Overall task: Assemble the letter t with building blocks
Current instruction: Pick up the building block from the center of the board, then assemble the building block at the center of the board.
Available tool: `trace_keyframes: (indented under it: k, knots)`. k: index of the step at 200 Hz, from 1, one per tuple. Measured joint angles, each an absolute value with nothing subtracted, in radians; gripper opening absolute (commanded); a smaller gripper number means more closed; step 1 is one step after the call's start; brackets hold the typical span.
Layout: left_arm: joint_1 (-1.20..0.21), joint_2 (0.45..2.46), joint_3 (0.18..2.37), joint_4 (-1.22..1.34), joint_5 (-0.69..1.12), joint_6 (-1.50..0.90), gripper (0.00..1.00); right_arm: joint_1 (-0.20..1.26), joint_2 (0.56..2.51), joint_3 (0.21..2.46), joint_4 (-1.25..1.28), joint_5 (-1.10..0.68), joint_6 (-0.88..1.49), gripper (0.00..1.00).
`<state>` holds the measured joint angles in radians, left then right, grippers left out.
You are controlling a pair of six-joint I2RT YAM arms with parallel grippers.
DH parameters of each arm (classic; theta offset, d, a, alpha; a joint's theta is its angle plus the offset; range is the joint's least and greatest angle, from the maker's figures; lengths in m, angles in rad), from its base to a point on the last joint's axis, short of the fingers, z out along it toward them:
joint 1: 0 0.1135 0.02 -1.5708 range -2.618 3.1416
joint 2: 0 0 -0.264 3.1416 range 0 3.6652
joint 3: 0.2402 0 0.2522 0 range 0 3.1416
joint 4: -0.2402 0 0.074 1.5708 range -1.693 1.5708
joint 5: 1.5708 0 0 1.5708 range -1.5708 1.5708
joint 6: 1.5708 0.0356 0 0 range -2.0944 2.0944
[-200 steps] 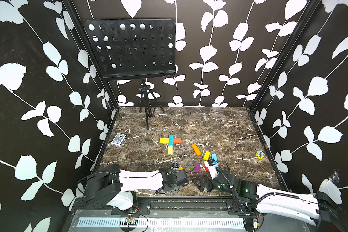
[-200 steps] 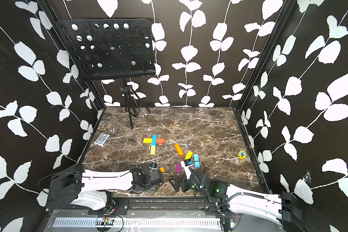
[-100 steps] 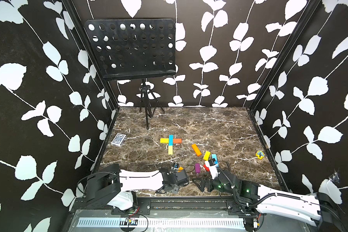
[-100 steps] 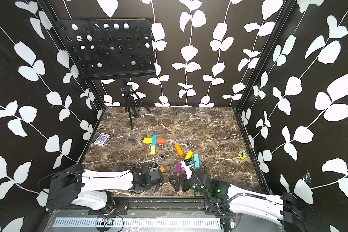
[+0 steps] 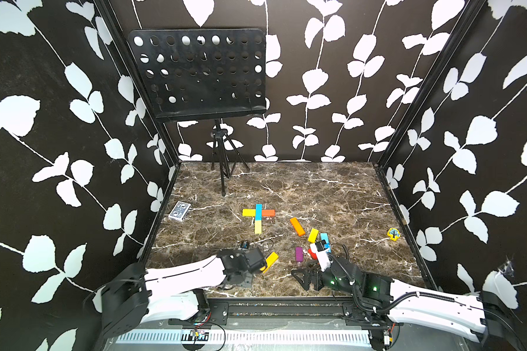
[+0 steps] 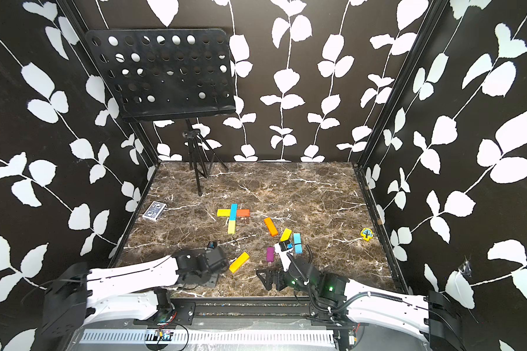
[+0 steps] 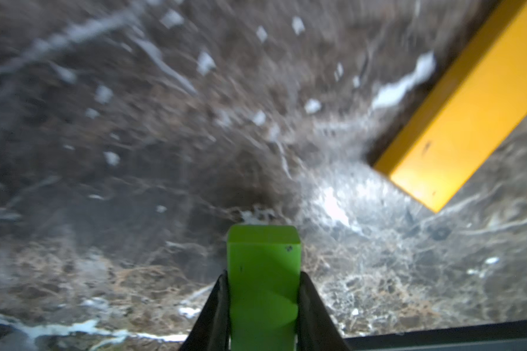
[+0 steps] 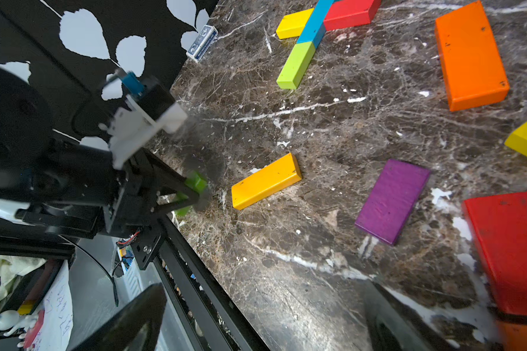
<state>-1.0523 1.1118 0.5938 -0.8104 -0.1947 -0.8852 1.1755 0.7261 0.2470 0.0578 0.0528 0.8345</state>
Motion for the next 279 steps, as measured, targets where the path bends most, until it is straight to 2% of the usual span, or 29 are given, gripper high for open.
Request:
trace_keyframes:
  k: [33, 62, 102, 143, 194, 279]
  knots:
    - [-0.912, 1.08, 0.614, -0.813, -0.183, -0.806, 0.19, 1.176, 0.784, 0.277, 0.025, 0.056, 0.824, 0.99]
    - [-0.86, 1.176, 0.666, -0.765, -0.136, -0.752, 0.18, 1.146, 0.83, 0.351, -0.002, 0.027, 0.791, 0.99]
    - [-0.855, 1.364, 0.793, -0.695, -0.089, -0.717, 0.16, 0.991, 0.847, 0.416, -0.017, -0.09, 0.746, 0.99]
    - [-0.855, 1.464, 0.875, -0.646, -0.071, -0.714, 0.15, 0.852, 0.913, 0.474, -0.038, -0.239, 0.702, 0.99]
    - [-0.855, 1.531, 0.89, -0.626, -0.068, -0.714, 0.15, 0.773, 0.973, 0.502, -0.043, -0.358, 0.665, 0.99]
    - [-0.851, 1.601, 0.929, -0.612, -0.098, -0.709, 0.15, 0.701, 0.993, 0.502, -0.041, -0.432, 0.644, 0.99]
